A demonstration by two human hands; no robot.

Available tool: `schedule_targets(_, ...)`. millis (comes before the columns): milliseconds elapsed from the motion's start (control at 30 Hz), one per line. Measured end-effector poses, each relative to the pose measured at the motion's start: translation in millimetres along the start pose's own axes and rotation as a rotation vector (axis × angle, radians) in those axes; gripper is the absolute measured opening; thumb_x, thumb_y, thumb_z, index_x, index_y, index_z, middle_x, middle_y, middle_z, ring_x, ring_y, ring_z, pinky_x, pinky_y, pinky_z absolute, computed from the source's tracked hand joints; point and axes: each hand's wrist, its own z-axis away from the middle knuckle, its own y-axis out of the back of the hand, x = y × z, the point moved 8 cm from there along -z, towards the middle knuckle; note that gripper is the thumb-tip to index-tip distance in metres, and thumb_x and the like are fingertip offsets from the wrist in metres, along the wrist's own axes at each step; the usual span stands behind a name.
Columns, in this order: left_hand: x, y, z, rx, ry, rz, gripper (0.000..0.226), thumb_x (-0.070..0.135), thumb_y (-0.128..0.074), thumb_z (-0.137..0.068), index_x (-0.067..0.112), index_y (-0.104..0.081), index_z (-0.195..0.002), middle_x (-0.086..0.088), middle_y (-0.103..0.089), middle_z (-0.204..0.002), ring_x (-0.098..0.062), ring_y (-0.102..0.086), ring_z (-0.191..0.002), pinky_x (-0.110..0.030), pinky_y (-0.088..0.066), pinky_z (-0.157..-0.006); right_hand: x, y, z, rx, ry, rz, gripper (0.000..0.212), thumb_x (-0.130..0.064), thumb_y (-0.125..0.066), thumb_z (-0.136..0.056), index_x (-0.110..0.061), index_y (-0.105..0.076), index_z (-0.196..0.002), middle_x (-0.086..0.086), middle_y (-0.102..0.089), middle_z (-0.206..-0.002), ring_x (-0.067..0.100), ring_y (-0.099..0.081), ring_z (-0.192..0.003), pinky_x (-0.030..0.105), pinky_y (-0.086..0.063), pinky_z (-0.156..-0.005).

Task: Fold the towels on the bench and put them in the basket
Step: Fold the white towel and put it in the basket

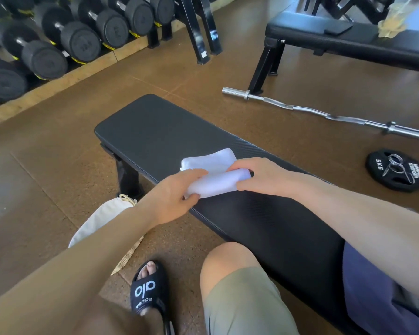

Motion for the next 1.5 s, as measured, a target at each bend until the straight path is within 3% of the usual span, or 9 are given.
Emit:
schedule_targets(233, -42.5, 6.2, -12.9, 0.096, 0.357, 0.445, 0.029, 0.040, -0.056, -0.100, 0.035, -0.048, -0.128, 0.016, -0.057, -0.116, -0.006, -0.058, -0.101, -0.023, -0.049, -0.084, 17.0, -0.2, -28.0, 0.115, -0.157, -0.242, 0.030, -0.045, -0.053, -0.092, -0.016, -0.045, -0.091, -0.003, -0.046, -0.086, 0.017, -0.043, -0.078, 0.032, -0.032, -0.069)
schedule_targets(467, -49.9, 2.7, -24.9, 0.156, 0.462, 0.395, 0.029, 0.044, -0.043, -0.104, 0.028, -0.052, -0.126, 0.004, -0.061, -0.109, -0.015, -0.058, -0.100, -0.028, -0.047, -0.081, 24.5, -2.6, -36.7, 0.295, -0.167, -0.244, 0.038, -0.046, -0.050, -0.099, -0.019, -0.035, -0.076, -0.006, -0.041, -0.077, 0.014, -0.038, -0.071, 0.030, -0.029, -0.063)
schedule_targets(767, -56.1, -0.4, -35.4, 0.158, 0.537, 0.405, 0.024, 0.039, -0.044, -0.103, 0.031, -0.049, -0.125, -0.001, -0.056, -0.115, -0.019, -0.054, -0.101, -0.029, -0.047, -0.074, 31.2, -2.3, -45.0, 0.344, -0.192, -0.247, 0.031, -0.048, -0.050, -0.097, -0.018, -0.049, -0.107, 0.001, -0.061, -0.097, 0.016, -0.057, -0.087, 0.036, -0.048, -0.077)
schedule_targets(867, -48.2, 1.6, -35.6, 0.172, 0.492, 0.187, 0.029, 0.030, -0.043, -0.102, 0.032, -0.046, -0.130, -0.005, -0.050, -0.109, -0.026, -0.052, -0.095, -0.036, -0.045, -0.080, 26.8, -4.7, -45.0, 0.383, -0.155, -0.204, 0.027, -0.045, -0.048, -0.099, -0.019, -0.046, -0.107, 0.000, -0.060, -0.094, 0.017, -0.056, -0.084, 0.037, -0.046, -0.074)
schedule_targets(1000, -11.6, 19.2, -41.4, 0.365, 0.097, -0.396, 0.050, 0.006, -0.063, -0.084, 0.023, -0.055, -0.130, -0.010, -0.052, -0.118, -0.034, -0.051, -0.095, -0.045, -0.051, -0.081, 21.0, -1.2, -45.5, 0.513, -0.046, -0.176, 0.020, -0.037, -0.054, -0.097, -0.024, -0.043, -0.108, 0.000, -0.048, -0.106, 0.018, -0.053, -0.085, 0.037, -0.046, -0.073)
schedule_targets(1133, 28.7, 5.8, -47.5, 0.274, -0.228, -0.571, 0.056, -0.013, -0.067, -0.058, 0.011, -0.064, -0.109, -0.010, -0.062, -0.118, -0.032, -0.061, -0.104, -0.039, -0.054, -0.082, -10.8, -0.7, -39.6, 0.655, 0.260, 0.276, 0.007, -0.016, -0.056, -0.097, -0.016, -0.056, -0.105, 0.004, -0.049, -0.107, 0.026, -0.052, -0.084, 0.042, -0.048, -0.069)
schedule_targets(1267, 22.0, -4.2, -42.9, 0.211, -0.230, -0.521, 0.030, 0.005, -0.064, -0.080, 0.004, -0.065, -0.110, -0.013, -0.066, -0.122, -0.032, -0.064, -0.109, -0.038, -0.056, -0.088, -20.1, -7.2, -38.4, 0.638, 0.435, 0.551, 0.023, -0.017, -0.040, -0.099, -0.012, -0.062, -0.097, 0.001, -0.062, -0.104, 0.026, -0.056, -0.099, 0.039, -0.046, -0.090)
schedule_targets(1367, 11.2, -13.4, -41.0, 0.141, -0.183, -0.545, 0.050, 0.034, -0.053, -0.091, -0.001, -0.057, -0.127, -0.017, -0.060, -0.133, -0.034, -0.057, -0.121, -0.044, -0.049, -0.102, -17.5, -8.0, -39.1, 0.529, 0.468, 0.513, 0.023, -0.026, -0.043, -0.097, -0.011, -0.061, -0.099, 0.001, -0.062, -0.107, 0.023, -0.056, -0.103, 0.037, -0.044, -0.095)
schedule_targets(1500, 5.6, -17.7, -54.9, 0.096, -0.137, -0.609, 0.051, 0.032, -0.059, -0.087, -0.001, -0.054, -0.126, -0.016, -0.063, -0.121, -0.033, -0.061, -0.109, -0.042, -0.052, -0.093, -12.7, -7.4, -47.9, 0.366, 0.436, 0.531, 0.040, -0.043, -0.059, -0.087, -0.012, -0.059, -0.110, 0.002, -0.061, -0.117, 0.023, -0.055, -0.110, 0.036, -0.046, -0.096)
